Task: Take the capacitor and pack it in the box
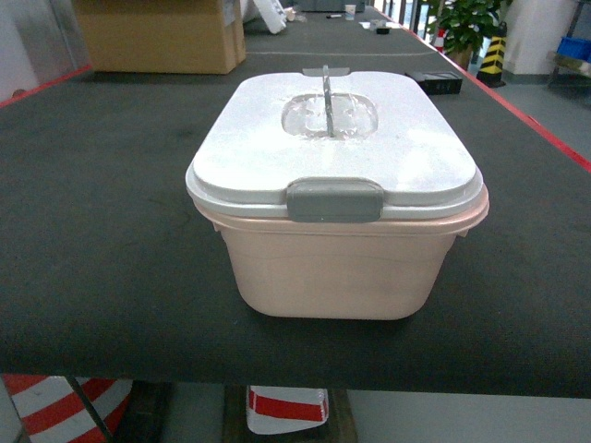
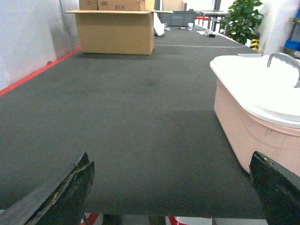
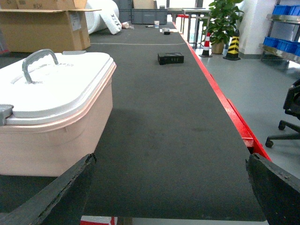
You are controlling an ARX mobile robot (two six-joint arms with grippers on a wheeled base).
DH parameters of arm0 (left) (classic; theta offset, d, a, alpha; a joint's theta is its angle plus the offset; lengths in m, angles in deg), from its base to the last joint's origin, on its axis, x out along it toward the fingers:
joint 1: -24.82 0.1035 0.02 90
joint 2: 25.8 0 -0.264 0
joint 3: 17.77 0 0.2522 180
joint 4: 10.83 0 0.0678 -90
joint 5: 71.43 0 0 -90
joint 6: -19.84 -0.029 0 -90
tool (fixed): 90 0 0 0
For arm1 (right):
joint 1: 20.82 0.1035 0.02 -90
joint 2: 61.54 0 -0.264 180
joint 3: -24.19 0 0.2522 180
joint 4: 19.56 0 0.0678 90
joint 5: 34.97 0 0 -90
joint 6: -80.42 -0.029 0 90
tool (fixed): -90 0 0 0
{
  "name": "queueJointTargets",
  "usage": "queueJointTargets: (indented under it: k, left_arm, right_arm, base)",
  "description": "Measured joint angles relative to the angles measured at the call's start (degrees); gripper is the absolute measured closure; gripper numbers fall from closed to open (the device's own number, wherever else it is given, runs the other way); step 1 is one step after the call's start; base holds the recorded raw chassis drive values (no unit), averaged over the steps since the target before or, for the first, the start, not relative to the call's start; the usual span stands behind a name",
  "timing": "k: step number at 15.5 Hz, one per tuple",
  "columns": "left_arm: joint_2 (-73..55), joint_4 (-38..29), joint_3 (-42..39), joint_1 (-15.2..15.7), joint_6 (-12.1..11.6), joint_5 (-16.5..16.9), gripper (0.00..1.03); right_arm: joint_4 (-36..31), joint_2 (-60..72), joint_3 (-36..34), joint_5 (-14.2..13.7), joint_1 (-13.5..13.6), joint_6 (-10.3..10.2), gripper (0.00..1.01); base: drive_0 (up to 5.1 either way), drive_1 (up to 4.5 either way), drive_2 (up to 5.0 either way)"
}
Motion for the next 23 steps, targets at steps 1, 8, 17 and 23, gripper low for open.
queueJointTargets:
  k: [1, 8, 17, 23]
  left_arm:
    - [0.0, 0.0, 0.0, 0.0, 0.0, 0.0, 0.05]
    - [0.0, 0.0, 0.0, 0.0, 0.0, 0.0, 0.05]
    - [0.0, 0.0, 0.0, 0.0, 0.0, 0.0, 0.05]
    - [0.0, 0.0, 0.0, 0.0, 0.0, 0.0, 0.05]
  right_arm:
    - [0.0, 0.0, 0.0, 0.0, 0.0, 0.0, 0.03]
    - [0.0, 0.0, 0.0, 0.0, 0.0, 0.0, 0.03]
    - [0.02, 0.0, 0.0, 0.0, 0.0, 0.0, 0.03]
    - [0.02, 0.0, 0.0, 0.0, 0.0, 0.0, 0.03]
  base:
    - [0.0, 0.0, 0.0]
    - [0.0, 0.0, 0.0]
    - [0.0, 0.0, 0.0]
    - [0.0, 0.0, 0.0]
